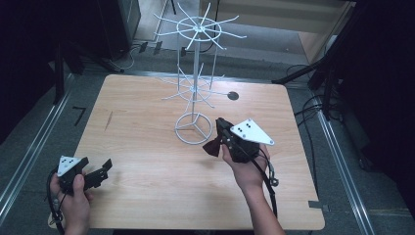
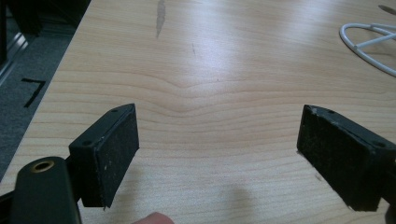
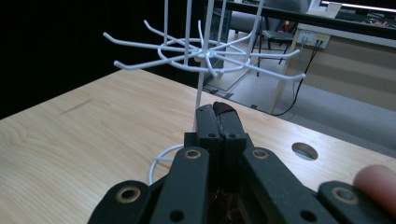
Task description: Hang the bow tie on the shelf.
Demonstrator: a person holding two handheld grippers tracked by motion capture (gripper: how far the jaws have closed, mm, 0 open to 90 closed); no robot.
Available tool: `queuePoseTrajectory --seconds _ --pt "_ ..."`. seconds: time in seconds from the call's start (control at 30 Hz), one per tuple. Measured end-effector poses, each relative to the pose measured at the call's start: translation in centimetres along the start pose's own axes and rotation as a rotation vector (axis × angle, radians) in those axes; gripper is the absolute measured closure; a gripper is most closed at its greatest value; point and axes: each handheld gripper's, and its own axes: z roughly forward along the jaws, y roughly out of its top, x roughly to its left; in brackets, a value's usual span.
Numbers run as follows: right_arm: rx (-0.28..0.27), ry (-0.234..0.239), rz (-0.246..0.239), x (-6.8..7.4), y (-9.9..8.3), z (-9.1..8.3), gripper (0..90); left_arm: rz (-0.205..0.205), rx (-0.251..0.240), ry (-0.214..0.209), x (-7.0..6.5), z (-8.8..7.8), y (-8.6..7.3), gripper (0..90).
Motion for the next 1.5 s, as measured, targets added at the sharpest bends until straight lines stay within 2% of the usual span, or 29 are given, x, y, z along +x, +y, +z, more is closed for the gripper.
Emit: queuePoseTrajectory --seconds 0.37,0.83,0.97,1.3,1.5 --pt "-0.022 0.005 -0.013 0.2 1.7 0.5 90.0 -0.004 -0.001 -0.002 0.0 0.0 0.0 13.5" --pt "-0.041 -0.002 -0.015 -0.3 3.9 1.3 90.0 -0.005 0.001 -0.004 0.1 0.0 0.0 13.6" --pt "-0.043 0.003 -0.001 -0.3 4.1 1.6 90.0 -0.006 0.001 -0.005 0.1 0.0 0.0 13.5" --pt "-0.027 0.02 -0.001 0.2 5.0 3.3 90.0 -0.01 -0.001 -0.008 0.1 0.1 0.0 13.5" --pt "0.002 0.029 -0.005 0.7 4.3 4.4 90.0 -0.012 0.001 -0.007 0.1 0.1 0.1 13.5"
